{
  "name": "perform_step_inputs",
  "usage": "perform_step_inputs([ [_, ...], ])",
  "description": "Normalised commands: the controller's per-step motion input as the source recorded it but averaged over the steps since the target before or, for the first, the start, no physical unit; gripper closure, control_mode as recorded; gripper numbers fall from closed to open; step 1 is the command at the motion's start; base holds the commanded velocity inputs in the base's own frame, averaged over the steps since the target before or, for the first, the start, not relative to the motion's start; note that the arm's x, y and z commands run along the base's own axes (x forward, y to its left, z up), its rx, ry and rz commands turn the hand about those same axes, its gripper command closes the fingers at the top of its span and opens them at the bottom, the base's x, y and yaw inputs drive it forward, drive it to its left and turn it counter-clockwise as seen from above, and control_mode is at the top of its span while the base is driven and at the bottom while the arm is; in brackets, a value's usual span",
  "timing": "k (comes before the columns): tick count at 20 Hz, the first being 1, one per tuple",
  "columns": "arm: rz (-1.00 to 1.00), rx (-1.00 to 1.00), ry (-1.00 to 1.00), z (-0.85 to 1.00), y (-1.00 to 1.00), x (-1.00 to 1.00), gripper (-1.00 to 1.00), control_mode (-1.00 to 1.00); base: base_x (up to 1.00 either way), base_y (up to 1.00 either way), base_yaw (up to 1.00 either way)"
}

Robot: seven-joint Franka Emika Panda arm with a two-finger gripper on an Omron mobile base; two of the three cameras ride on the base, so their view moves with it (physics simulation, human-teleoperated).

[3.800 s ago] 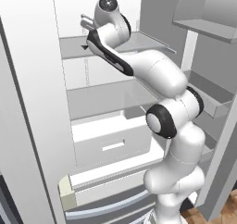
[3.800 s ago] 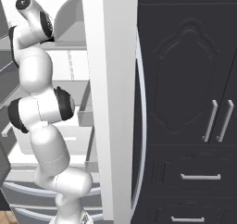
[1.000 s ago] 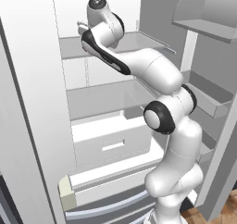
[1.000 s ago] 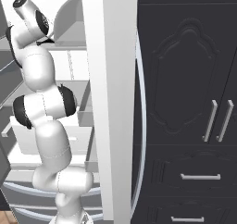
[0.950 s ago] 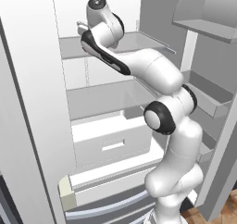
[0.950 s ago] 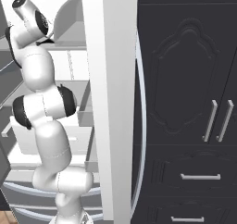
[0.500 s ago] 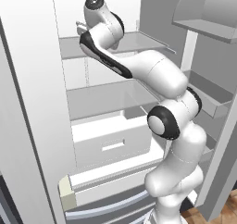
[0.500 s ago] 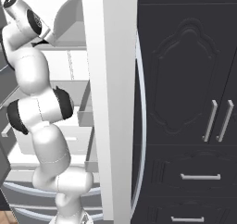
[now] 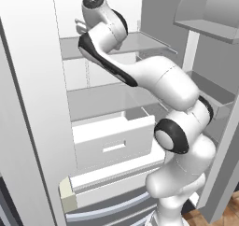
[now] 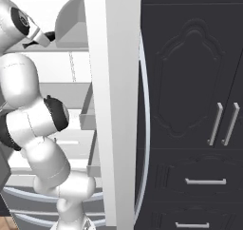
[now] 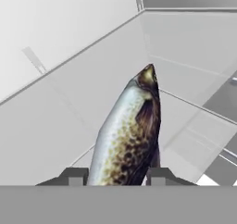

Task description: Gather the squash and lime from the fridge and place them on a tray on the dining counter. Then gather the fish and steak from the fridge and place them on the other tray.

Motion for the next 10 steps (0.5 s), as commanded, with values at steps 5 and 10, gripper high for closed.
perform_step_inputs([
  [5, 0.04, 0.01, -0.08, 0.0, -0.16, -0.84, 1.0, -1.0, 0.0, 0.0, 0.0],
  [10, 0.06, 0.03, -0.08, 0.0, -0.31, -0.88, 1.0, -1.0, 0.0, 0.0, 0.0],
])
